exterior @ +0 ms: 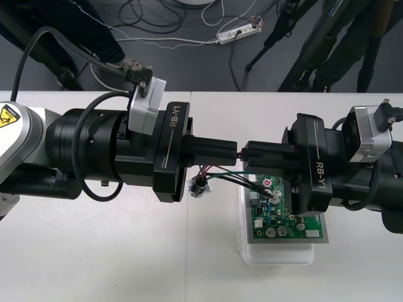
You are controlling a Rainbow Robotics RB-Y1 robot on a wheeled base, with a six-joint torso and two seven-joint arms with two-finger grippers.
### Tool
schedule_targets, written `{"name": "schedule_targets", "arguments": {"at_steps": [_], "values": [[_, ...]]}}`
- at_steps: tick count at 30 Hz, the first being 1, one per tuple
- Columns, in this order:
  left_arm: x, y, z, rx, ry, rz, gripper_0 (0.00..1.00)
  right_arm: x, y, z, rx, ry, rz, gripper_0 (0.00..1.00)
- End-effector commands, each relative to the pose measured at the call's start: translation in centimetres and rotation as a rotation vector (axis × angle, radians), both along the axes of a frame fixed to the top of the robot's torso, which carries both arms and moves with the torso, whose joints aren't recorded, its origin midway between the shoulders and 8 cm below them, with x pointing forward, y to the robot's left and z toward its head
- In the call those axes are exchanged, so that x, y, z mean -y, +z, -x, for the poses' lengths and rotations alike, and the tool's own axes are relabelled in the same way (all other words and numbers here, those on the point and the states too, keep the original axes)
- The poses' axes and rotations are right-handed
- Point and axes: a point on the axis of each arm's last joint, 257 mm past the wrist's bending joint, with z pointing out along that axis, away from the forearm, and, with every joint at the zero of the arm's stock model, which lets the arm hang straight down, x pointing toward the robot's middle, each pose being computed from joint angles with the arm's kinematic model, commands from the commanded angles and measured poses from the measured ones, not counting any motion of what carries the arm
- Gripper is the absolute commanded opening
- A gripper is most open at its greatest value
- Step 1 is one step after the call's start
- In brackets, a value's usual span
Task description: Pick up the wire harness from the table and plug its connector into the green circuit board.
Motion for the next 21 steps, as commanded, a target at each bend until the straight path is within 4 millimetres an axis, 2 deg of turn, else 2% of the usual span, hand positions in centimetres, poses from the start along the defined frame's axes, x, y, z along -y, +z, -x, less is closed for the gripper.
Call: {"name": "schedule_targets", "arguments": {"at_steps": [1, 14, 15, 17, 18, 19, 21], "values": [[0.55, 1.79, 0.68, 0.046, -0.013, 0.013, 0.00, -0.81, 1.20, 1.29, 0.069, 0.033, 0.001, 0.00], [0.60, 1.88, 0.73, 0.062, -0.014, 0.019, 0.00, -0.71, 0.92, 1.10, 0.050, 0.034, 0.005, 0.00], [0.60, 1.86, 0.77, 0.062, -0.016, 0.019, 0.00, -0.63, 0.83, 0.94, 0.045, 0.031, 0.004, 0.13], [0.60, 1.90, 0.75, 0.064, -0.015, 0.021, 0.00, -0.61, 0.69, 0.83, 0.041, 0.032, 0.006, 0.29], [0.63, 1.94, 0.86, 0.066, -0.018, 0.022, 0.00, -0.58, 0.70, 0.76, 0.043, 0.030, 0.005, 0.42], [0.63, 1.93, 0.77, 0.066, -0.015, 0.023, 0.00, -0.51, 0.62, 0.65, 0.040, 0.028, 0.005, 0.61], [0.59, 1.91, 0.80, 0.066, -0.017, 0.021, 0.00, -0.43, 0.55, 0.50, 0.038, 0.025, 0.005, 0.78]]}}
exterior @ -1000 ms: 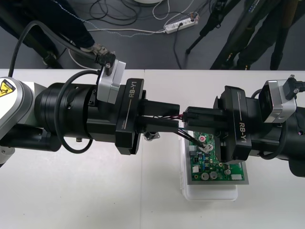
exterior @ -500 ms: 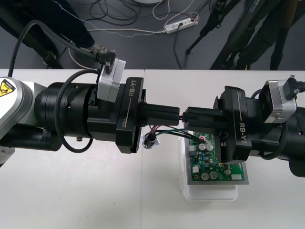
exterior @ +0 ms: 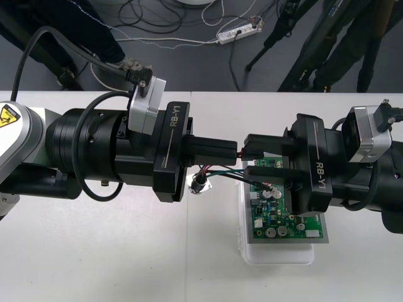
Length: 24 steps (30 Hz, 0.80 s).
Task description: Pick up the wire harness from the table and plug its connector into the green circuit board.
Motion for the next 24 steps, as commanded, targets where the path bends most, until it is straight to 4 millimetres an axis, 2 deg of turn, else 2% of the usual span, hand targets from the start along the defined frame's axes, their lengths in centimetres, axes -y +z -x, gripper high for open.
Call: {"name": "schedule_targets", "arguments": {"at_steps": [1, 4, 16, 24], "values": [[0.6, 1.9, 0.8, 0.067, -0.015, 0.023, 0.00, -0.4, 0.6, 0.4, 0.037, 0.023, 0.004, 0.85], [0.6, 1.9, 0.8, 0.068, -0.016, 0.024, 0.00, -0.3, 0.3, 0.2, 0.035, 0.019, 0.008, 1.00], [0.5, 1.8, 0.8, 0.071, -0.015, 0.021, 0.00, 0.5, -0.4, 0.3, 0.045, 0.028, 0.040, 1.00], [0.0, 0.7, 0.6, 0.055, 0.000, 0.010, 0.00, 2.6, -1.6, 0.6, 0.061, 0.032, 0.136, 1.00]]}}
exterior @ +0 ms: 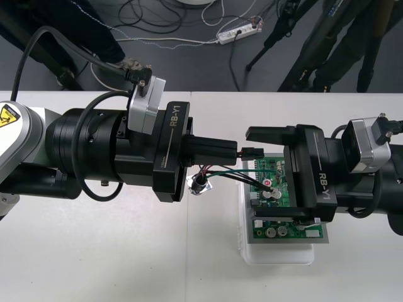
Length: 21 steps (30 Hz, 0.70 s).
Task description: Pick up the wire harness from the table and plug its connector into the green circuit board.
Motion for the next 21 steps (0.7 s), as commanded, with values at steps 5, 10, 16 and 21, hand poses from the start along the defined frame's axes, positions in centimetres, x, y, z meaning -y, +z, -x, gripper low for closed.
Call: {"name": "schedule_targets", "arguments": {"at_steps": [5, 10, 16, 21], "values": [[-0.3, 0.0, 0.5, 0.047, 0.013, 0.005, 0.00, 3.6, -1.3, -0.3, 0.058, -0.007, 0.148, 1.00], [-1.1, -0.2, 0.6, 0.060, 0.005, -0.005, 0.00, 5.5, -2.6, -0.4, 0.039, 0.000, 0.216, 1.00], [-2.4, -0.4, 0.4, 0.063, -0.013, -0.020, 0.00, 7.6, -4.0, -0.7, 0.017, -0.007, 0.292, 1.00], [-3.5, -0.7, 0.2, 0.055, -0.025, -0.024, 0.00, 9.6, -4.9, -2.2, 0.027, -0.081, 0.383, 1.00]]}}
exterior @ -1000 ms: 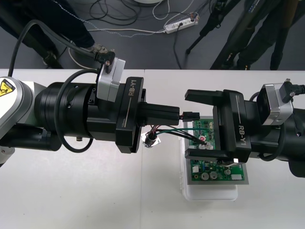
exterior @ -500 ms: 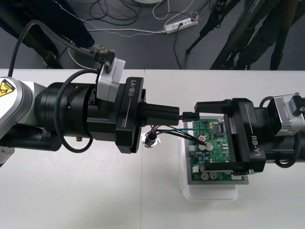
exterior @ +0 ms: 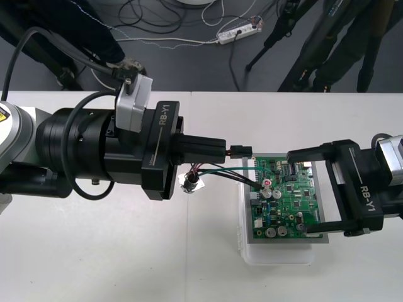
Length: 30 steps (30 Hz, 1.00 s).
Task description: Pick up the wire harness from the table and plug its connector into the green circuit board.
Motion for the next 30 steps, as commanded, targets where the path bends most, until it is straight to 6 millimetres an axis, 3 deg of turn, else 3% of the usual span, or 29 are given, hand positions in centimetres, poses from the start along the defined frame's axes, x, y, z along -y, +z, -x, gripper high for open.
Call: {"name": "schedule_targets", "arguments": {"at_steps": [1, 6, 14, 20, 30], "values": [[-2.3, -0.6, 0.5, 0.070, -0.032, -0.023, 0.00, 3.0, 0.0, -2.2, 0.046, -0.088, 0.123, 1.00], [-3.0, -0.9, 0.6, 0.060, -0.030, -0.015, 0.00, 5.5, -0.9, -4.3, 0.065, -0.190, 0.219, 1.00], [-4.4, -2.1, 0.4, 0.056, -0.054, -0.015, 0.00, 8.5, -3.2, -6.0, 0.075, -0.272, 0.402, 1.00], [-5.6, -3.6, 0.1, 0.044, -0.084, -0.004, 0.00, 10.2, -4.8, -7.0, 0.088, -0.316, 0.515, 1.00], [-6.9, -7.2, -0.6, 0.037, -0.095, 0.005, 0.00, 13.8, -9.0, -8.0, 0.115, -0.366, 0.782, 1.00]]}}
